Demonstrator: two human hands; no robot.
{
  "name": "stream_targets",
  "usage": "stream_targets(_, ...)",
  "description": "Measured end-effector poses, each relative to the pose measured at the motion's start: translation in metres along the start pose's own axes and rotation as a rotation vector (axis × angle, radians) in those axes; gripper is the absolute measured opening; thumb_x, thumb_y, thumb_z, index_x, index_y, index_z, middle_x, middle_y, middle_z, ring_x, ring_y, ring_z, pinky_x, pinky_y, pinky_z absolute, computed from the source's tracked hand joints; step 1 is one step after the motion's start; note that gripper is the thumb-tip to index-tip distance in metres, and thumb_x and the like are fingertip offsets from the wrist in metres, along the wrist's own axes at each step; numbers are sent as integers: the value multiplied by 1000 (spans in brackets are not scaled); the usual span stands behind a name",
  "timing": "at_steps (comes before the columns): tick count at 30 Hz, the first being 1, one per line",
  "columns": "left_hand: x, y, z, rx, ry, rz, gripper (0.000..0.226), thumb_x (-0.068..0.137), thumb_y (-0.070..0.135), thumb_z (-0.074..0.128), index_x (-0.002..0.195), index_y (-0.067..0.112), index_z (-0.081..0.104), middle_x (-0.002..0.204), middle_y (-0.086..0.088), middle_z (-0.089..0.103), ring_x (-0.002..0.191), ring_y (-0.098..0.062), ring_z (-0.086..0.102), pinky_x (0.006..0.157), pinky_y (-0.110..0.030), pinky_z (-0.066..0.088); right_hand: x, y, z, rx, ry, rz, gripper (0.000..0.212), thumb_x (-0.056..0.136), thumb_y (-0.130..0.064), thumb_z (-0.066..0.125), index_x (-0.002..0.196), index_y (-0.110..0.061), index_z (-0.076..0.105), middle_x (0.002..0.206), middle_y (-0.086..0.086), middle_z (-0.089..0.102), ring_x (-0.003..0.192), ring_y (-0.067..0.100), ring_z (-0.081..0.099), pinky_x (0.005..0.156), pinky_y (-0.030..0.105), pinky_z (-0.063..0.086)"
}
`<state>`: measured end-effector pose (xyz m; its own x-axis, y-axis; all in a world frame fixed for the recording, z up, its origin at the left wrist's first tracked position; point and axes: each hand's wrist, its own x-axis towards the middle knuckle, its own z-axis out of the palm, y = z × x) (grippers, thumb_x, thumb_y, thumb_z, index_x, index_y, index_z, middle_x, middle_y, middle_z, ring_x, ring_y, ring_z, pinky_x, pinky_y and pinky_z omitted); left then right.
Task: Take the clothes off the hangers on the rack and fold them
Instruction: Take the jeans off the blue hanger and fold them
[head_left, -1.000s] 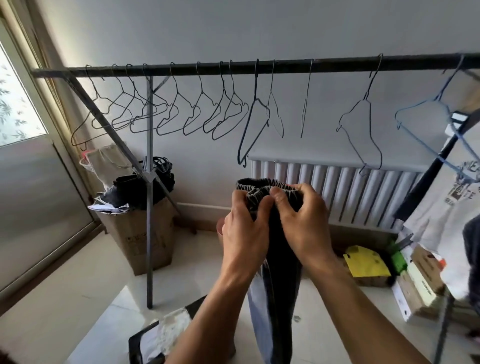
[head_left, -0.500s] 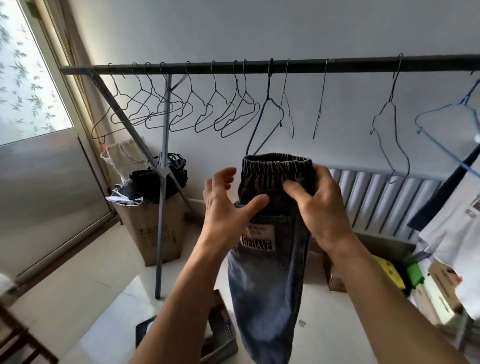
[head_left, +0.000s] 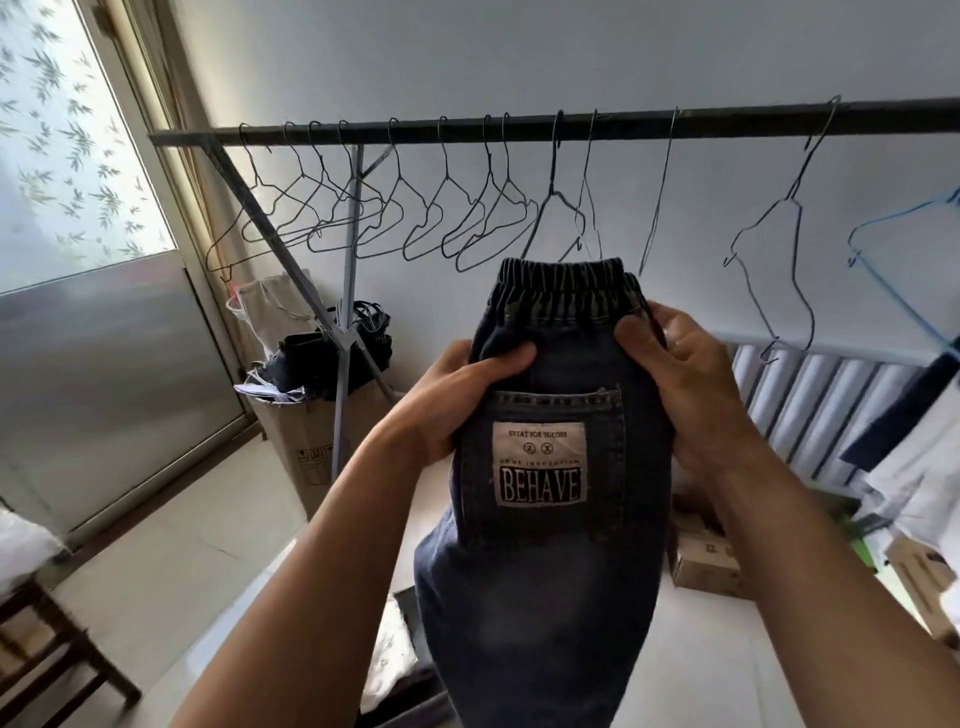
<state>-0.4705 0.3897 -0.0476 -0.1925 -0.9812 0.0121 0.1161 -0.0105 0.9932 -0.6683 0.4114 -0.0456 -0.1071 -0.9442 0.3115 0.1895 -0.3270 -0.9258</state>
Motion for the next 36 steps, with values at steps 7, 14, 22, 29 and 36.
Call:
stream_targets(7,7,6,-2,-87,85,-20,30,87,25,71,105,2,64,79,-9,73,64,-21,71,62,-33,59,-24,37,-24,-18,-411,416,65,66,-34,83,120,-4,62,116,19,68,108,35,66,85,38,57)
stream_targets(14,-2,-7,-31,-194,-54,-101,49,77,43,63,105,4,70,96,-17,74,79,-25,73,73,-37,62,-23,32,0,172,-248,344,19,78,-15,63,85,-7,78,96,15,75,86,27,73,66,30,59)
stream_targets(22,-35,-82,-72,-67,-266,-106,72,41,55,93,97,13,79,100,-8,75,91,-18,72,79,-28,58,2,23,14,334,-49,355,20,91,-17,57,90,-3,71,82,12,75,70,20,73,64,30,61)
stream_targets(29,-44,-102,-73,-170,2,-44,35,70,11,76,104,5,72,106,-17,73,97,-28,70,78,-30,58,6,33,6,457,-58,407,35,95,-25,51,78,-10,78,84,8,76,77,18,73,64,30,60)
stream_targets(36,-42,-72,-48,-399,202,45,19,81,23,62,92,11,73,90,-10,75,80,-21,72,69,-32,61,-11,54,-5,282,-408,415,55,68,-4,74,121,-8,61,116,14,69,106,31,67,81,39,57)
